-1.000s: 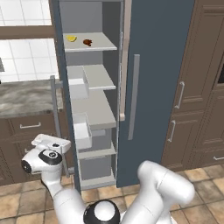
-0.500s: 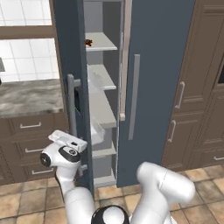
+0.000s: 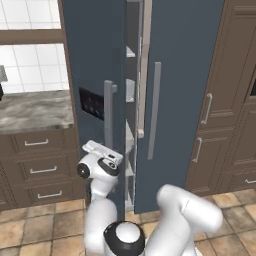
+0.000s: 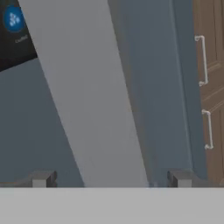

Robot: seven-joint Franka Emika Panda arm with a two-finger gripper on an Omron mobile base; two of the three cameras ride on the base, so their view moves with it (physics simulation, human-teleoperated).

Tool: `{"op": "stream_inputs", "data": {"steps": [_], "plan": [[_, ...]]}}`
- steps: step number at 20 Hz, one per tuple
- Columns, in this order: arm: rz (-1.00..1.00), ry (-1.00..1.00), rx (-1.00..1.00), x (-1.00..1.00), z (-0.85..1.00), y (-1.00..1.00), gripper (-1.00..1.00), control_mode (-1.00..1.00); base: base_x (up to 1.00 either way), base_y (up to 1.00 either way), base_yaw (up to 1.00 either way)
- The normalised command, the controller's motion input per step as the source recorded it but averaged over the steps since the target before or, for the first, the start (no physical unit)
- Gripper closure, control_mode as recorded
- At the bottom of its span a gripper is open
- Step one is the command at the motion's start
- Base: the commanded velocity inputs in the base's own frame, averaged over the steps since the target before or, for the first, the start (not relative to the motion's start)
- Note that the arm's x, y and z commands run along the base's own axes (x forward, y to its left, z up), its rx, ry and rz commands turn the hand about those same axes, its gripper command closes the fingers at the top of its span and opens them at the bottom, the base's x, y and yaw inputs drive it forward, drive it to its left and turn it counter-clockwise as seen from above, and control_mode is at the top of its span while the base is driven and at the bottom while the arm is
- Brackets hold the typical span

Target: There's a chicken drumstick in the fridge that needs to be moved to the freezer for freezing. Pick up the chicken drumstick from the fridge, place it on any shelf in the freezer, and close the fridge and freezer doors when done.

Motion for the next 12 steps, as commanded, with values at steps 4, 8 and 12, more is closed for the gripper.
{"op": "stream_inputs", "data": {"steps": [4,8,12], "plan": [[-0.06,0.04,0.03,0.84,0.05,-0.69,-1.0,-1.0,0.0,0.0,0.0],[-0.03,0.06,0.02,0.91,0.06,-0.47,-1.0,-1.0,0.0,0.0,0.0],[0.0,0.1,0.0,0.98,0.04,-0.19,-1.0,-1.0,0.0,0.0,0.0]]}}
